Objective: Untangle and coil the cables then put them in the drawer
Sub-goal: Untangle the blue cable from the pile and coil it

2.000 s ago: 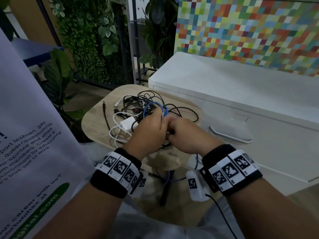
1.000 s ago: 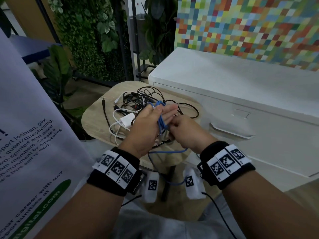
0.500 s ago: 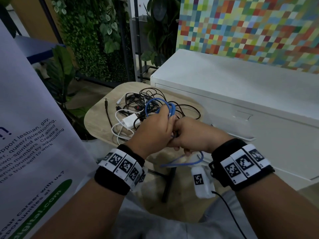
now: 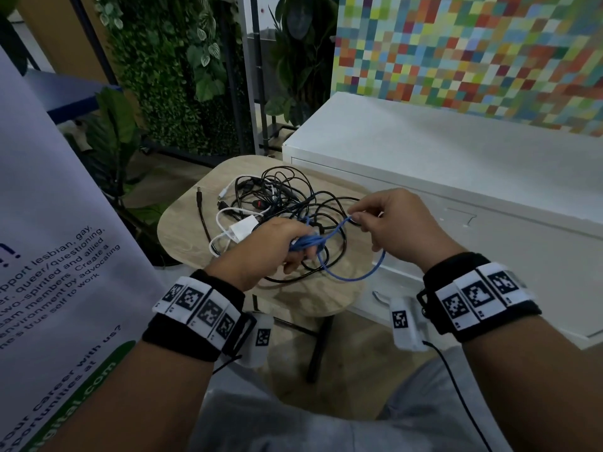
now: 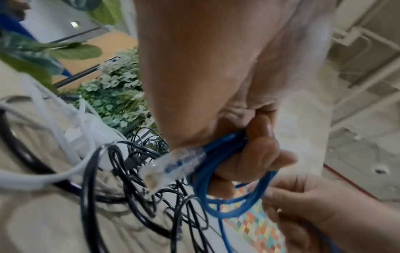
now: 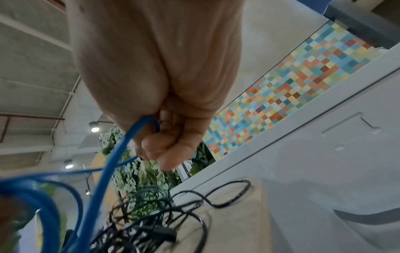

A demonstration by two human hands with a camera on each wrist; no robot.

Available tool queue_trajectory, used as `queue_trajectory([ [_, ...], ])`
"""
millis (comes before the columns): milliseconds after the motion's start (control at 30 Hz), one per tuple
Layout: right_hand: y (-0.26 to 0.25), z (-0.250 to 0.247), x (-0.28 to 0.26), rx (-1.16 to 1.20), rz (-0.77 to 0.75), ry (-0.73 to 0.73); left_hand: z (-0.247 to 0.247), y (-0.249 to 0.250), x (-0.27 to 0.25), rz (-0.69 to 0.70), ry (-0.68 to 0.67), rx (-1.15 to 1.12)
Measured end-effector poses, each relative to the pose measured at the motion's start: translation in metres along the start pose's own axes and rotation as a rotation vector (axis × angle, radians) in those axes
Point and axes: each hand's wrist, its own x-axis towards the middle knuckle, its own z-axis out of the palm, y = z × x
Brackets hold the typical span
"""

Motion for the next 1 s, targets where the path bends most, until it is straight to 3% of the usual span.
queue_trajectory([
  [133, 0.010, 0.021, 0.003, 0.031, -0.006, 0.120, 0.002, 0.004, 0.000, -0.038, -0.041, -0.417],
  [333, 0.007, 0.042, 0.004, 0.859, 0.395, -0.072, 0.003, 0.007, -0.002, 0.050, -0.058, -0.756],
  [433, 0.010, 0.042, 0.006, 1.078, 0.527, -0.054, 0.003, 0.014, -0.001, 0.086, 0.021, -0.872],
  [533, 0.016, 0.038, 0.004, 1.181, 0.514, -0.071, 0.000, 0.015, 0.003, 0.095, 0.112, -0.908],
  [633, 0.018, 0.038, 0.000, 0.972, 0.413, -0.046, -0.003, 0.008, 0.008, 0.108, 0.204, -0.952],
  [733, 0.014, 0.042, 0.001, 0.414, 0.175, 0.012, 0.001, 0.004, 0.012, 0.131, 0.265, -1.019],
  [833, 0.010, 0.047, 0.003, -0.013, -0.039, -0.114, 0.005, 0.006, 0.012, 0.139, 0.270, -1.078],
  [1000, -0.003, 0.052, -0.009, -0.241, -0.173, -0.329, 0.006, 0.005, 0.017, 0.207, 0.343, -0.899],
])
